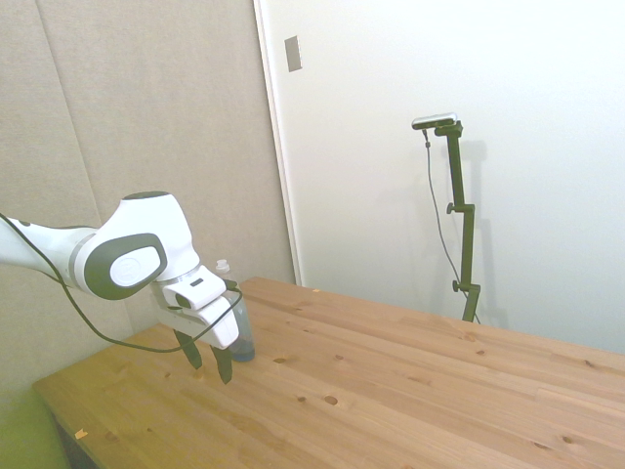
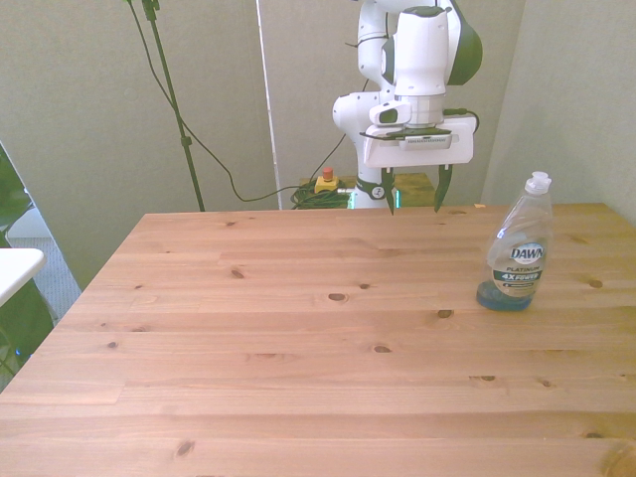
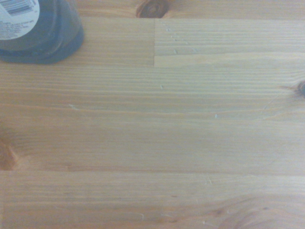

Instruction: Knock down the dish soap

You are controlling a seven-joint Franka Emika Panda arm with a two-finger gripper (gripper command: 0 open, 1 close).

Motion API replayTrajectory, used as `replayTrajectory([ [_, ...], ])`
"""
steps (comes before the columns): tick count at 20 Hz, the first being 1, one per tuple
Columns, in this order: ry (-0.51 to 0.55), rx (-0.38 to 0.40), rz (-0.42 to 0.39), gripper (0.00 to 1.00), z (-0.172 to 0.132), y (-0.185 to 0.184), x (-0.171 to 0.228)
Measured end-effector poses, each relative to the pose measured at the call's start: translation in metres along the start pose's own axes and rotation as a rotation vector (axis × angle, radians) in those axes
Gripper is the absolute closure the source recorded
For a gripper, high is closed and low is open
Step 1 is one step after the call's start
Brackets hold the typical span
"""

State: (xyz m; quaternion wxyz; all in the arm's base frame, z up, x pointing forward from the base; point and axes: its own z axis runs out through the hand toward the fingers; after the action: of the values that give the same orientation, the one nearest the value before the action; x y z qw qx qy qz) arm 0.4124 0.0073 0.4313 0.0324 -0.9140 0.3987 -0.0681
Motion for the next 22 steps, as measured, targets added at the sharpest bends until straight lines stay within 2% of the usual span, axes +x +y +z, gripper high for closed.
replayTrajectory([
  [3, 0.0, -0.002, -0.003, 0.0, 0.001, -0.002, -0.001],
  [4, 0.003, -0.002, -0.006, 1.0, 0.001, -0.005, -0.004],
  [14, 0.093, 0.051, 0.081, 1.0, -0.032, -0.078, -0.02],
  [22, 0.118, 0.043, 0.114, 1.0, -0.006, -0.128, -0.01],
])
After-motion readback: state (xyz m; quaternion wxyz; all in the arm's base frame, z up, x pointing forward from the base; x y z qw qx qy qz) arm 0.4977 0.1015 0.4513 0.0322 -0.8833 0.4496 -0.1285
